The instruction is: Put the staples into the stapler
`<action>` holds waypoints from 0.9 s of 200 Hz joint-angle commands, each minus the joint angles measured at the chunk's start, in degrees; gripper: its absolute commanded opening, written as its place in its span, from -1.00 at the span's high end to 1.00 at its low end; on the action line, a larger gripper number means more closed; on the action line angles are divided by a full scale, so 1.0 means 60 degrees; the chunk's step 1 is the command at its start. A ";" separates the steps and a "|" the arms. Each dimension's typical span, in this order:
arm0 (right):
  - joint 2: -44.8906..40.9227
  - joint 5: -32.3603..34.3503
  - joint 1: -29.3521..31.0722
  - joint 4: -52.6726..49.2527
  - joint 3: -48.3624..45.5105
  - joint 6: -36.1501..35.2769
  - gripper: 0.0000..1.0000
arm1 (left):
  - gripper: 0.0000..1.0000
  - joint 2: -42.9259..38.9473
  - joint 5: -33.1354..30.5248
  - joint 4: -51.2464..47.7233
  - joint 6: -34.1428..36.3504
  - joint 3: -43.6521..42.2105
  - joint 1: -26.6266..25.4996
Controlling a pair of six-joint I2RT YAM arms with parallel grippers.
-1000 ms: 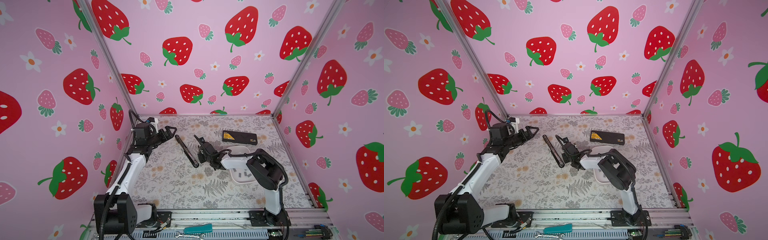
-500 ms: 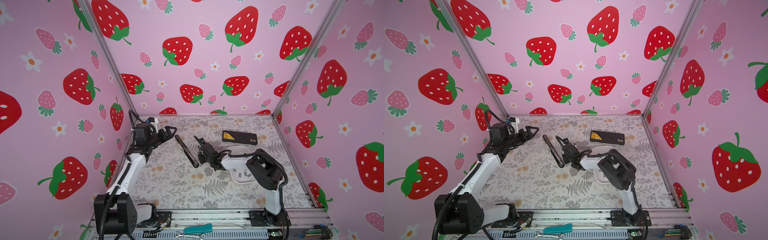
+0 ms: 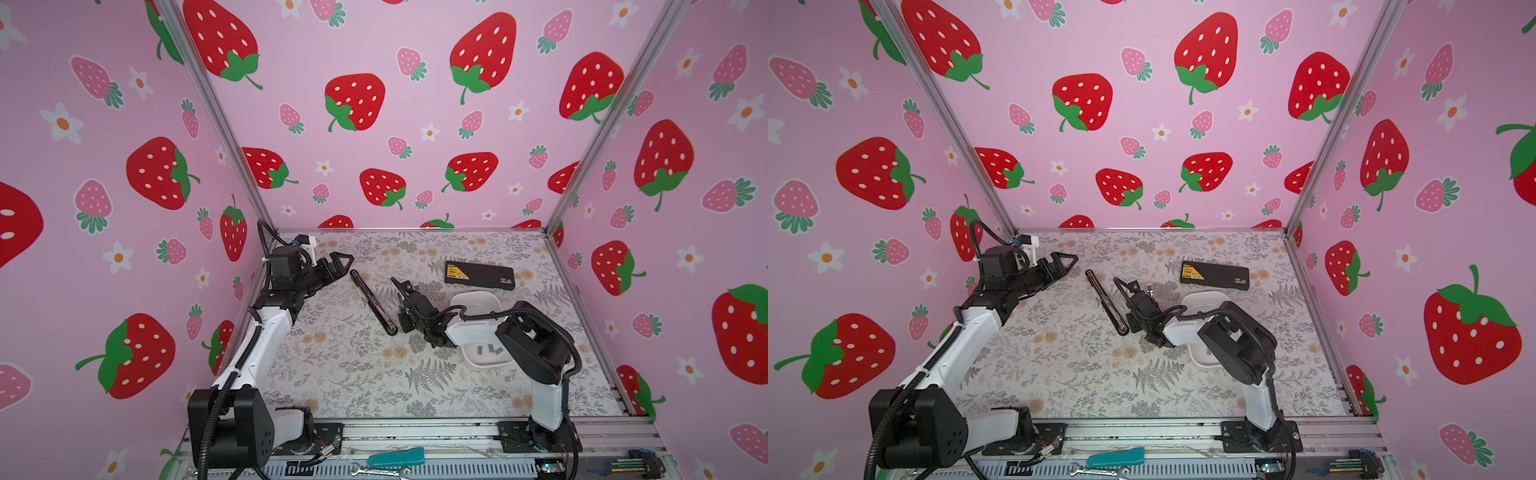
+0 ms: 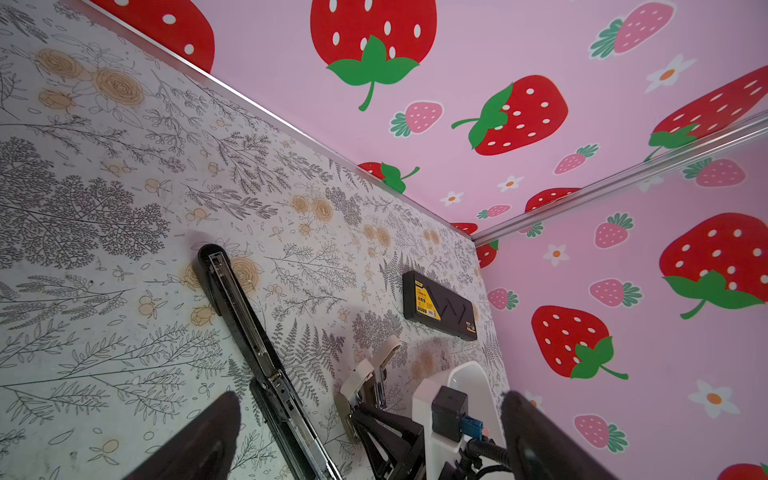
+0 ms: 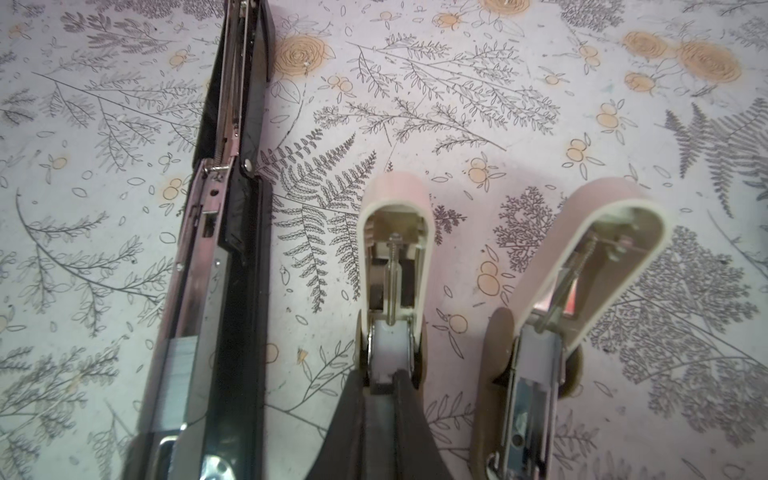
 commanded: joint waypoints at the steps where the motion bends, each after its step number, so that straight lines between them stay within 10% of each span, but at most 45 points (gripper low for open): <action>1: -0.0649 0.0181 0.0041 -0.0019 -0.0108 -0.0124 0.84 | -0.98 -0.0037 0.0162 0.0191 -0.0009 0.0246 0.0025; 180: 0.0110 0.0211 0.0025 0.0186 0.0150 -0.0351 0.83 | -0.98 -0.0007 0.0142 0.0172 0.0020 0.0274 0.0004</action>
